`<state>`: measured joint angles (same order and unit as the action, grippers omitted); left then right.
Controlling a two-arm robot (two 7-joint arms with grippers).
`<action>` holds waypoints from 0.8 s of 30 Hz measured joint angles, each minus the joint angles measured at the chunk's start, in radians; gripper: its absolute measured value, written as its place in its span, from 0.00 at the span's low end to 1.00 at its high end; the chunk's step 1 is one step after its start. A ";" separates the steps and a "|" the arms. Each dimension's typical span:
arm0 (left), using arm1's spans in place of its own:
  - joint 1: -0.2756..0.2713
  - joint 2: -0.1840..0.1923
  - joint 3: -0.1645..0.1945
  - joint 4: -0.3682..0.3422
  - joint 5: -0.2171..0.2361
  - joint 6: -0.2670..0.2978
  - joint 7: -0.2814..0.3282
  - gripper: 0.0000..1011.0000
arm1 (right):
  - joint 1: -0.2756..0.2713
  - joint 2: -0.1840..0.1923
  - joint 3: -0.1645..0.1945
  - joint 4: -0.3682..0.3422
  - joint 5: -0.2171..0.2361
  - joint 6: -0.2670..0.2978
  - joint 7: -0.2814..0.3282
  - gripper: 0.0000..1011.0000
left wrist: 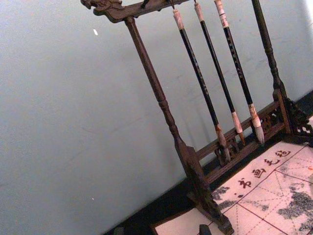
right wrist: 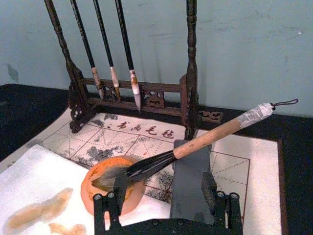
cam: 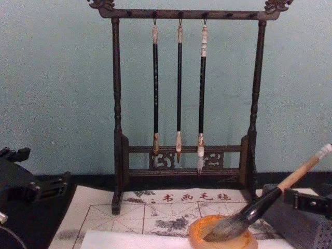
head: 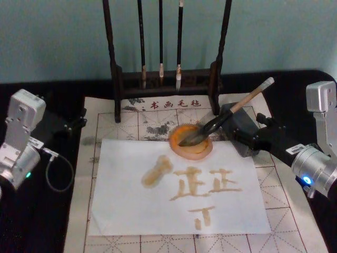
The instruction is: Pick up the brush from the inkstone, write on the paper, then place the brush back to its original position.
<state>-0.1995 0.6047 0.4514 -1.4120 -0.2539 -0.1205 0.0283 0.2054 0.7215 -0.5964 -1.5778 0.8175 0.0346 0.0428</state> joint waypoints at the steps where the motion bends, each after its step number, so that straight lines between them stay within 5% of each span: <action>1: 0.000 0.000 0.000 0.000 0.000 0.000 0.000 0.99 | 0.000 0.000 0.000 0.000 0.000 0.000 0.000 0.99; 24: 0.000 0.000 0.000 0.000 0.000 0.000 0.000 0.99 | 0.000 0.000 0.001 0.000 0.004 0.000 0.000 0.99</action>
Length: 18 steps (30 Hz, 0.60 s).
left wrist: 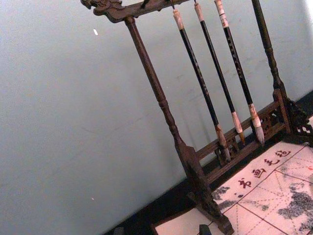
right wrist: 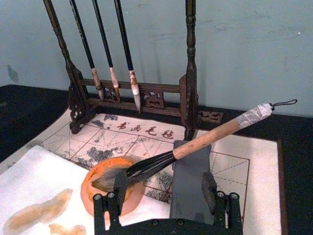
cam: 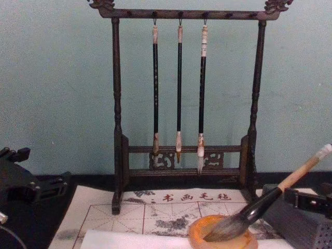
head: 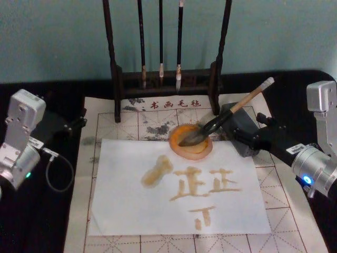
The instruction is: Pick up the brush from the inkstone, write on the paper, then place the brush back to its original position.
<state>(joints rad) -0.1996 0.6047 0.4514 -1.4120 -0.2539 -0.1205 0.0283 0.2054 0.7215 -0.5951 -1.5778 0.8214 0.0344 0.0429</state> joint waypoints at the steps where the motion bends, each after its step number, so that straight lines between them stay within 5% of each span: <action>1: 0.000 0.000 0.000 0.000 0.000 0.000 0.000 0.99 | 0.000 0.000 0.000 0.000 0.000 0.000 0.000 0.99; 18: 0.000 0.000 0.000 0.000 0.000 0.000 0.000 0.99 | 0.000 0.000 0.000 0.000 0.000 0.000 0.000 0.99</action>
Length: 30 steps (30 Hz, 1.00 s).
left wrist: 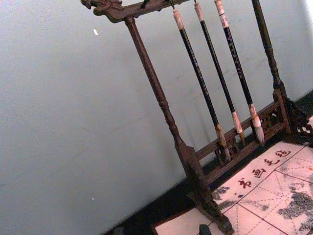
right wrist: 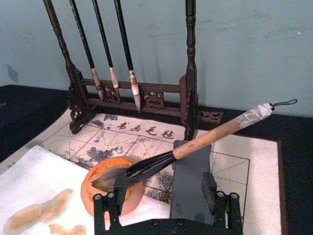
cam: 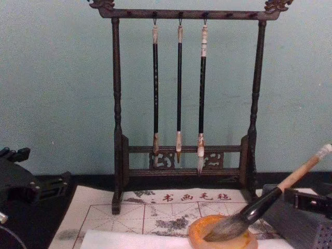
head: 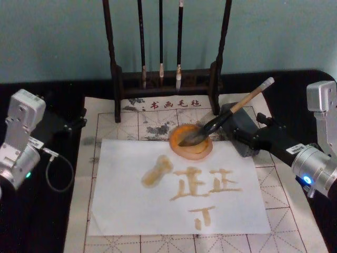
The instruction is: Pick up the brush from the inkstone, write on the paper, then place the brush back to its original position.
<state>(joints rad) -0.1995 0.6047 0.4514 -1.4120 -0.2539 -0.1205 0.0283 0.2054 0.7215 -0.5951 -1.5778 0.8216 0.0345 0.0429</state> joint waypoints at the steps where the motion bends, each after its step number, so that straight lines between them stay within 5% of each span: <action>1: 0.000 0.000 0.000 0.000 0.000 0.000 0.000 0.99 | 0.000 0.000 0.000 0.000 0.000 0.000 0.000 0.99; 30: 0.000 0.000 0.000 0.000 0.000 0.000 0.000 0.99 | 0.000 0.000 0.000 0.000 0.000 0.000 0.000 0.99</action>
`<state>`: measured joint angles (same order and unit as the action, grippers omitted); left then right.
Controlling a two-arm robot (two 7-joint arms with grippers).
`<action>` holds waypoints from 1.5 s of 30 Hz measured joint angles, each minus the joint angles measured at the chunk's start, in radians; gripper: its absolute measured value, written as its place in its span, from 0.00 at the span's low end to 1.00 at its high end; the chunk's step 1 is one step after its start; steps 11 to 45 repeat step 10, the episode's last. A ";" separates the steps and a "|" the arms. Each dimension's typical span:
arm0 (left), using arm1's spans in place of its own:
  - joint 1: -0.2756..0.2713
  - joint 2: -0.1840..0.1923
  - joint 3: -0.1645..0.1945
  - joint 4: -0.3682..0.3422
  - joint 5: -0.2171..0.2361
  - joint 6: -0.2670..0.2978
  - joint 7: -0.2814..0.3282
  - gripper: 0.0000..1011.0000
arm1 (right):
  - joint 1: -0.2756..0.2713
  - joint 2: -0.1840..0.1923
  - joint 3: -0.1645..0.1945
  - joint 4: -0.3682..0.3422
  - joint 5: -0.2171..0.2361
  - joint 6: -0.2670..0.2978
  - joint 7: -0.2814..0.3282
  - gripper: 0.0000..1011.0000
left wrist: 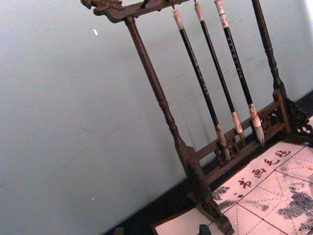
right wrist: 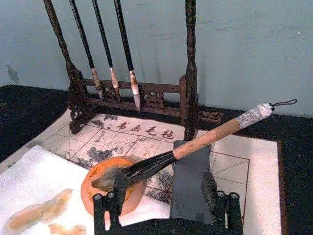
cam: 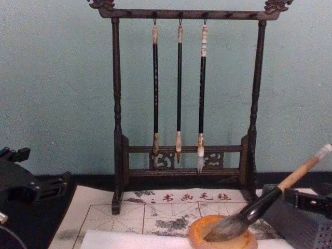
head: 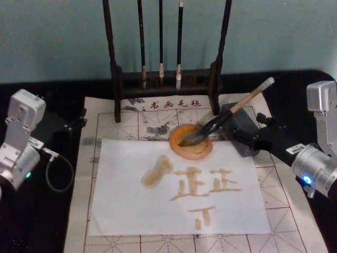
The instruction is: Pick up the brush from the inkstone, write on the paper, then place the brush back to its original position.
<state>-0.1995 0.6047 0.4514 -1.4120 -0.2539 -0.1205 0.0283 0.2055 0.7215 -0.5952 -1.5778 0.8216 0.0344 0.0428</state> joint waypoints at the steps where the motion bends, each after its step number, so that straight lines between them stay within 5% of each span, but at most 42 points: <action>1: 0.000 0.000 0.000 0.000 0.000 0.000 0.000 0.99 | 0.000 0.000 0.000 0.000 0.000 0.000 0.000 0.99; 45: 0.000 0.000 0.000 0.000 0.000 0.000 0.000 0.99 | 0.000 0.000 0.000 0.000 0.000 0.000 0.000 0.99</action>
